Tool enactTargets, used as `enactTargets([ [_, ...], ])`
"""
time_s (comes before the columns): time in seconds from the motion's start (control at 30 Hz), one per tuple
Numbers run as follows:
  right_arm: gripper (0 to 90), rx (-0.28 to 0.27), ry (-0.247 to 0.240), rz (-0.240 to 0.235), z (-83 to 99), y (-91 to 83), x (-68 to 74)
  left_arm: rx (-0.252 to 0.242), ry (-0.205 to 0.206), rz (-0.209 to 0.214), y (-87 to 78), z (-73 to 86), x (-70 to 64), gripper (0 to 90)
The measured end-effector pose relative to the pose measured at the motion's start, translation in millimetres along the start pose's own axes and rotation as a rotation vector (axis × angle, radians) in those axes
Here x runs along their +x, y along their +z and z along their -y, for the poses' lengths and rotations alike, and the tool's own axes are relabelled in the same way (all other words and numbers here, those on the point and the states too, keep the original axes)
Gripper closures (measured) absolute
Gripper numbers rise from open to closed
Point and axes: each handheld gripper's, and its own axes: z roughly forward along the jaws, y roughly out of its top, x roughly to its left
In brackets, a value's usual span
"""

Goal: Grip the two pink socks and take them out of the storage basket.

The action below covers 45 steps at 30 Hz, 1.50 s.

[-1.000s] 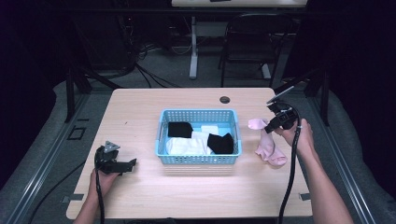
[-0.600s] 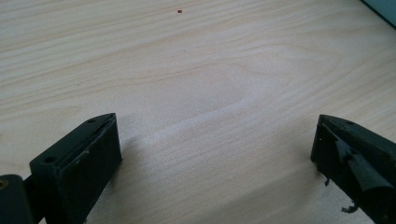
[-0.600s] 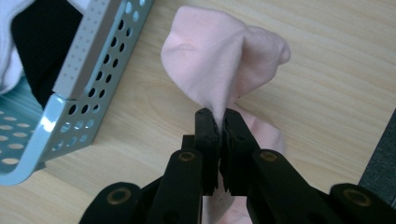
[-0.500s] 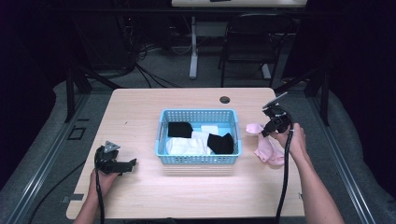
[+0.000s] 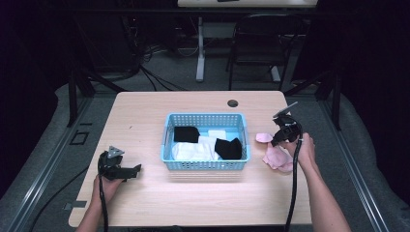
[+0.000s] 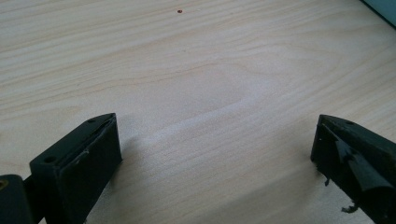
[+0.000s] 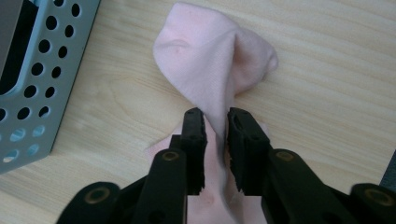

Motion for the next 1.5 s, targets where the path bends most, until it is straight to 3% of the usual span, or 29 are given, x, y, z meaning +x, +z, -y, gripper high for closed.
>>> enactTargets([
  [0.17,49.0,-0.06,0.029,0.002,4.7,-7.4,-0.3,0.0,0.0,0.0,0.0,0.0,0.0,1.4],
  [0.27,35.5,-0.076,0.018,0.005,8.2,-16.3,-1.1,0.0,0.0,0.0,0.0,0.0,0.0,1.4],
  [0.47,16.4,-0.125,-0.003,-0.033,20.9,-33.5,-0.5,-0.002,-0.003,0.0,0.1,0.0,-0.2,1.4],
  [0.6,9.2,-0.158,-0.023,-0.052,33.7,-44.3,0.8,0.0,0.0,0.0,0.0,0.0,0.0,1.4],
  [0.77,5.3,-0.2,-0.047,-0.067,53.8,-53.0,4.9,0.0,0.0,0.0,0.0,0.0,-0.1,1.4],
  [0.83,4.5,-0.192,-0.062,-0.041,60.0,-56.1,6.7,-0.001,0.0,-0.001,-0.1,0.1,-0.1,1.4],
  [1.07,5.2,-0.184,-0.104,-0.024,87.2,-63.5,10.0,-0.002,-0.003,0.0,0.0,0.2,-0.4,1.4],
  [1.5,6.5,-0.149,-0.087,-0.038,95.8,-47.7,4.3,0.0,0.001,0.001,-0.1,0.1,-0.1,1.4],
])
